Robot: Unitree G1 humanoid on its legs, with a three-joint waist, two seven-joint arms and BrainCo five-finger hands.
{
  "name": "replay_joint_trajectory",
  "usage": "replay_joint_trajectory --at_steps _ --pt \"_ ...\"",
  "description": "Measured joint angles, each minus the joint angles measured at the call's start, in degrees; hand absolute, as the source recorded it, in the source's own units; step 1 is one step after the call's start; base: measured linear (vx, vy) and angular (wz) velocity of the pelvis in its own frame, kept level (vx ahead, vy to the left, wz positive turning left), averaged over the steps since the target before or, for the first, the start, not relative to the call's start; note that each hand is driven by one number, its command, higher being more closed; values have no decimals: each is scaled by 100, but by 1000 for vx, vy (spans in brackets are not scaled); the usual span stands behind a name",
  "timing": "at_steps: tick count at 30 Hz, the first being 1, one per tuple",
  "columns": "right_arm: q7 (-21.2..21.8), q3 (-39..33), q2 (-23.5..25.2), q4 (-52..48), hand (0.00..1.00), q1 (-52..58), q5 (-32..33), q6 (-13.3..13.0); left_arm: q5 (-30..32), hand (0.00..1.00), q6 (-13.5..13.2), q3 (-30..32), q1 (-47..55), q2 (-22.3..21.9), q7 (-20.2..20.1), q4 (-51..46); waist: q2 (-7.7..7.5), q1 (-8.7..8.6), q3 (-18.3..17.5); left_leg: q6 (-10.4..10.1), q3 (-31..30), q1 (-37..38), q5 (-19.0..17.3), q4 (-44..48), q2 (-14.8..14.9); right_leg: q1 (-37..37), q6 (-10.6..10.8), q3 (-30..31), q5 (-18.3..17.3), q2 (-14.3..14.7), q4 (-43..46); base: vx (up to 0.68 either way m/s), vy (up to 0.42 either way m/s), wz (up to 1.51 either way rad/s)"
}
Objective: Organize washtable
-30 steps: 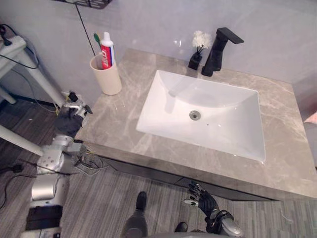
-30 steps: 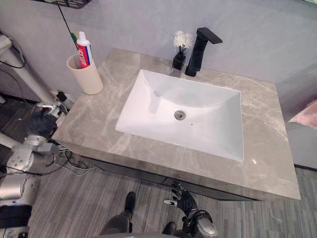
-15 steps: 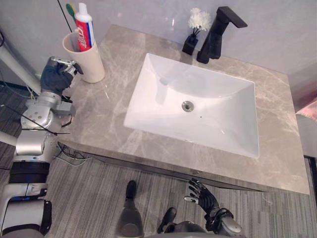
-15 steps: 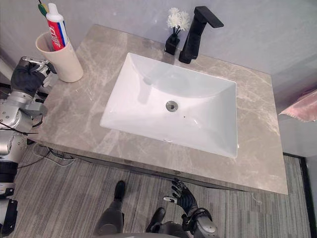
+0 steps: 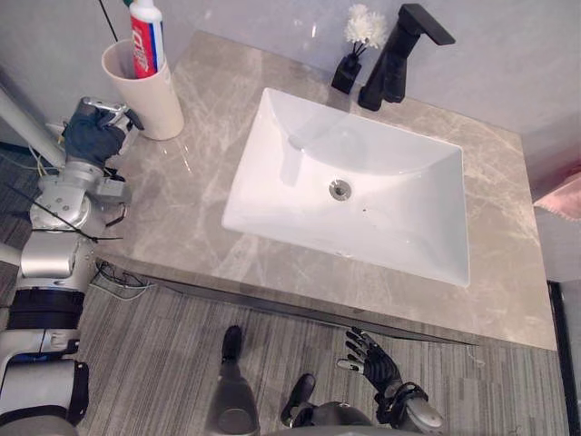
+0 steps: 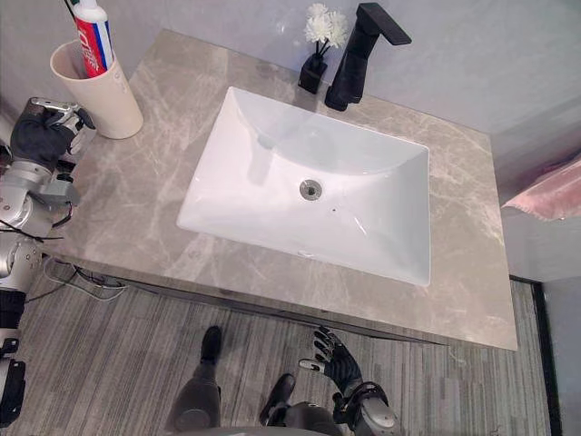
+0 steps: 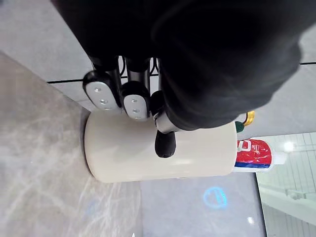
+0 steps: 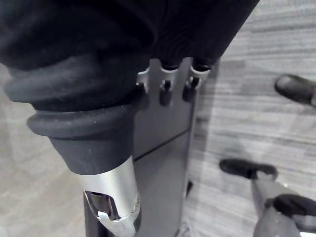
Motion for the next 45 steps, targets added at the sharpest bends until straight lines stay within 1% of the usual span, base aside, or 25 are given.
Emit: replay_joint_trajectory --at_steps 12,17,19,26,30,34,38,42,44,45 --pt "1 -5 0 -100 0 0 4 0 0 100 0 1 -17 -32 38 -1 -71 -3 73 -1 -15 -29 -1 0 -7 0 8 -17 8 4 -31 0 0 0" --pt "3 -6 1 -165 0 -1 9 0 3 100 -1 14 -67 -40 114 -5 -157 -3 157 -1 -23 -36 -2 -2 -9 -4 5 -24 10 1 -32 0 0 0" --pt "2 -10 0 -165 0 0 10 0 2 100 -5 36 -66 -82 116 -6 -168 -2 163 -1 -30 -53 -2 -1 -11 -16 5 -31 10 2 -32 0 0 0" --pt "7 -13 3 -165 0 -2 9 -1 4 100 -30 377 93 -302 110 -132 -163 -3 166 -14 -68 -59 -11 -1 -14 0 6 -69 10 7 -37 0 0 2" --pt "11 -16 3 -165 0 -3 8 -1 11 100 -43 468 310 -327 110 -345 -136 4 185 -16 -110 -60 -13 -1 -18 23 6 -113 10 10 -38 0 1 5" --pt "13 -25 2 -165 0 -2 4 0 21 100 -53 683 498 -463 110 -522 -98 10 212 -17 -145 -62 -14 -3 -23 41 6 -139 9 13 -38 -5 10 4" --pt "14 -26 2 -165 0 -3 1 0 31 100 -94 699 582 -470 108 -589 -87 12 219 -43 -159 -61 -33 -5 -23 50 7 -146 9 15 -38 0 0 0" --pt "18 -26 2 -165 0 -1 -1 0 36 100 -89 698 550 -468 112 -565 -87 11 219 -48 -162 -61 -38 -7 -20 51 6 -148 9 18 -38 0 0 0" --pt "20 -24 2 -165 0 1 0 1 36 100 -73 642 350 -458 115 -362 -88 25 218 -50 -168 -66 -39 -8 -15 50 6 -154 9 25 -37 0 0 0" --pt "20 -23 2 -165 0 3 0 1 35 100 -35 538 44 -361 138 -27 -90 30 217 -51 -170 -72 -39 -7 -9 46 6 -155 9 31 -34 0 0 0"
